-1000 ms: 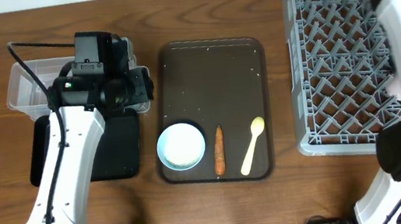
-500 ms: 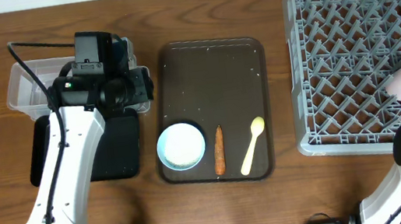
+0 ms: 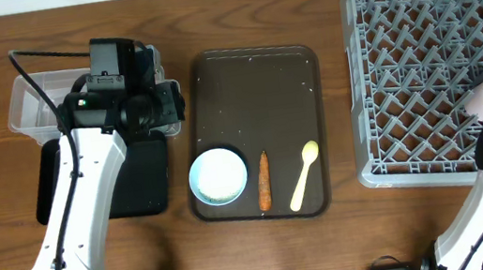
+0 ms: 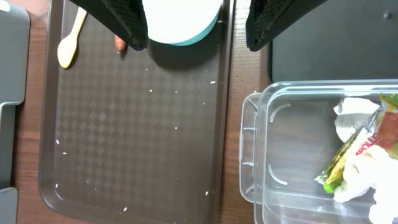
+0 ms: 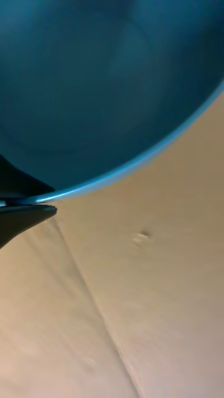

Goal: Sort waste into correct bins and load items into the dishwasher rack
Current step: 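Lower the blue bowl into the rack and open the right gripper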

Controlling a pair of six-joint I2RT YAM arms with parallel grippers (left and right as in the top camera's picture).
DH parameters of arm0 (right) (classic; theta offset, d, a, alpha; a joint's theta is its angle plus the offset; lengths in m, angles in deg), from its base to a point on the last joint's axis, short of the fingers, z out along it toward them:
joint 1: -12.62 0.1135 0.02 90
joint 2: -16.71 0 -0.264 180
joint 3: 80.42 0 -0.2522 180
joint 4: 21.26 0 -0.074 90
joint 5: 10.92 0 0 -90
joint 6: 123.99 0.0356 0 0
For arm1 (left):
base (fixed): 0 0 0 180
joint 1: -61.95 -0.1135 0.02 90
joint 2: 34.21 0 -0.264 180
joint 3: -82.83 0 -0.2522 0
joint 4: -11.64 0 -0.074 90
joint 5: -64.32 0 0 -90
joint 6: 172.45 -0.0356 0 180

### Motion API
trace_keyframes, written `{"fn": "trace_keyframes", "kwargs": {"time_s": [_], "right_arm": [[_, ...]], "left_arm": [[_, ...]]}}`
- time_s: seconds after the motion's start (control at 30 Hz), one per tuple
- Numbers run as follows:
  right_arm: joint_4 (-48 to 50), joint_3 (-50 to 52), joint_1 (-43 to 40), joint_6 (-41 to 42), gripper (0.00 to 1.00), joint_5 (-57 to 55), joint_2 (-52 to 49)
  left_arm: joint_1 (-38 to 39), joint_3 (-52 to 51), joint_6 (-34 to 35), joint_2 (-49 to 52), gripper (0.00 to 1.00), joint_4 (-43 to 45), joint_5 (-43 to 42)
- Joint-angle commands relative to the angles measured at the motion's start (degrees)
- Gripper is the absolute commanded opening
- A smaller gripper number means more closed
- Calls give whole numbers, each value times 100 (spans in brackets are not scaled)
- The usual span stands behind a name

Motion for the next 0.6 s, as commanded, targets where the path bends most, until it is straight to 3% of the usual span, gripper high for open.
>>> {"fn": "trace_keyframes", "kwargs": {"time_s": [0.0, 0.23, 0.57], "right_arm": [[208, -76, 94, -1537, 1, 457, -28], [-203, 173, 103, -1556, 1, 592, -109], [258, 1294, 76, -1012, 1, 590, -111]], "left_arm": [[2, -13, 28, -2, 53, -4, 37], [2, -13, 28, -2, 53, -4, 37], [2, -13, 31, -2, 53, -7, 35]]}}
